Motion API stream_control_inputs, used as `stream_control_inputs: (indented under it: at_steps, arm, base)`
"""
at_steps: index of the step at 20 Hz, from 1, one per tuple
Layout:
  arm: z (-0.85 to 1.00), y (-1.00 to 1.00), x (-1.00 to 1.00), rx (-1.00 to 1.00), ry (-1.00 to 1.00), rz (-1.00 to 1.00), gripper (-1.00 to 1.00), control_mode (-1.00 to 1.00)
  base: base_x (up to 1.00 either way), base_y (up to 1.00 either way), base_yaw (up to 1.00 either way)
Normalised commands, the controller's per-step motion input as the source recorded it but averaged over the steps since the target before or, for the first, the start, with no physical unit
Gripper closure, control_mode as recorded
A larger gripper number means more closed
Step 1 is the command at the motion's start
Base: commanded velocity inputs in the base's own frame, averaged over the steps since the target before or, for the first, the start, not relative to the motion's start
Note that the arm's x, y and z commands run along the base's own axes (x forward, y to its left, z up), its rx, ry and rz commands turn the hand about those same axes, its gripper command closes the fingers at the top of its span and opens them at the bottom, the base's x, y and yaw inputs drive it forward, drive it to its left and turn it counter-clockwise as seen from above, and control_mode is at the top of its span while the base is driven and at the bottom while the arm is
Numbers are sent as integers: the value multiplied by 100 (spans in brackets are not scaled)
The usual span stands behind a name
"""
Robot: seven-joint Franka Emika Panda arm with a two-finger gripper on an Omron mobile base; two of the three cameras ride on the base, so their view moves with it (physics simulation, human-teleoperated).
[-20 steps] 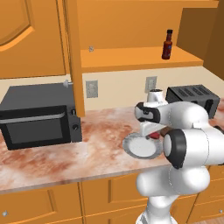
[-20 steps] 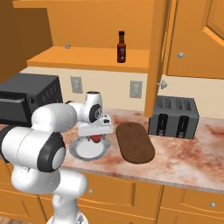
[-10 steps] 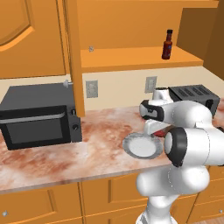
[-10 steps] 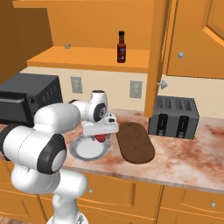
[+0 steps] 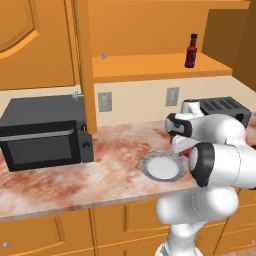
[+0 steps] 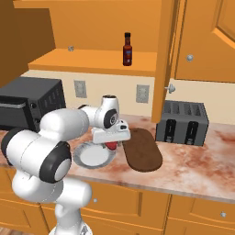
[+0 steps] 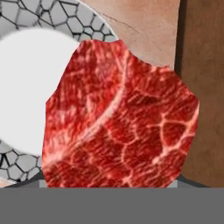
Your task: Pick the steak from the plate and place it on the cutting board. Then pick the condiment bottle from the cabinet and place it next to the cutting board.
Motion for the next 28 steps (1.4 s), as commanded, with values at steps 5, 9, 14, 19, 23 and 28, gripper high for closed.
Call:
stream_control_inputs:
  at_steps: [5, 9, 14, 19, 23, 28]
  arm:
    - [0, -25, 1, 0, 0, 0, 100, -100]
    - [0, -26, 3, 0, 0, 0, 100, -100]
    - [0, -28, 9, 0, 0, 0, 100, -100]
    - [0, -29, 17, 0, 0, 0, 100, -100]
    - [-1, -26, 23, 0, 0, 0, 100, -100]
    - [-3, -22, 26, 0, -2, 0, 100, -100]
  base:
    - [0, 0, 0]
    - [0, 0, 0]
    - [0, 0, 0]
    - [0, 0, 0]
    - [0, 0, 0]
    - [0, 0, 0]
